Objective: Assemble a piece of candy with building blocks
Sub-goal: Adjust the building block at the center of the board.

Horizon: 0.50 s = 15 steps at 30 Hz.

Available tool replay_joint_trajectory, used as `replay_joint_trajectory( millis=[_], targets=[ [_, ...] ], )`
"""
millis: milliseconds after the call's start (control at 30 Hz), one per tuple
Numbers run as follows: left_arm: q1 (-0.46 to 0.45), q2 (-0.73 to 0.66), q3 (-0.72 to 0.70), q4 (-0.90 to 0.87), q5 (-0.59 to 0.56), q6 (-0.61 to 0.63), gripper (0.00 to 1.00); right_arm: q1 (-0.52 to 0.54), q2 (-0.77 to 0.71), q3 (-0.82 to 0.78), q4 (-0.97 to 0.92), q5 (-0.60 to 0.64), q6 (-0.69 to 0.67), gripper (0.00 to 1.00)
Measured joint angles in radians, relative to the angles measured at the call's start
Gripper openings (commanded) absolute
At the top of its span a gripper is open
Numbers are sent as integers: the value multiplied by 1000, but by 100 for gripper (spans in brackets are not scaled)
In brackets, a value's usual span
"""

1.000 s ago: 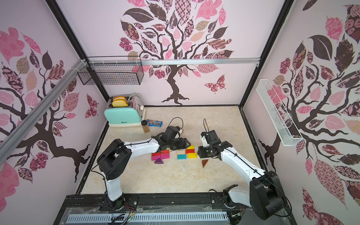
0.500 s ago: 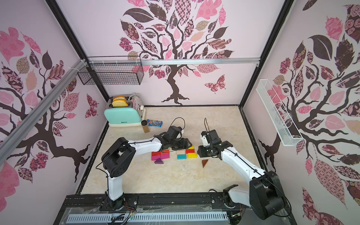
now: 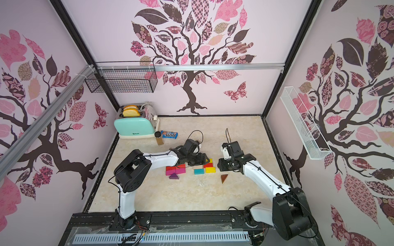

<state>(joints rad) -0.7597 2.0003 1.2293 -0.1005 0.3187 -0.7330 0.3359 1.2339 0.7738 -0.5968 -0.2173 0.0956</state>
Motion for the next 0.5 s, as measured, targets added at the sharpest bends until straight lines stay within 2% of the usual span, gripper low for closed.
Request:
replay_joint_trajectory(
  millis=[333,500],
  targets=[
    [18,-9,1,-26,-6,33,75,-1,0,0,0,-8,-3,42],
    [24,-19,60,-91,-26,79,75,-1,0,-1,0,-11,-3,42]
  ],
)
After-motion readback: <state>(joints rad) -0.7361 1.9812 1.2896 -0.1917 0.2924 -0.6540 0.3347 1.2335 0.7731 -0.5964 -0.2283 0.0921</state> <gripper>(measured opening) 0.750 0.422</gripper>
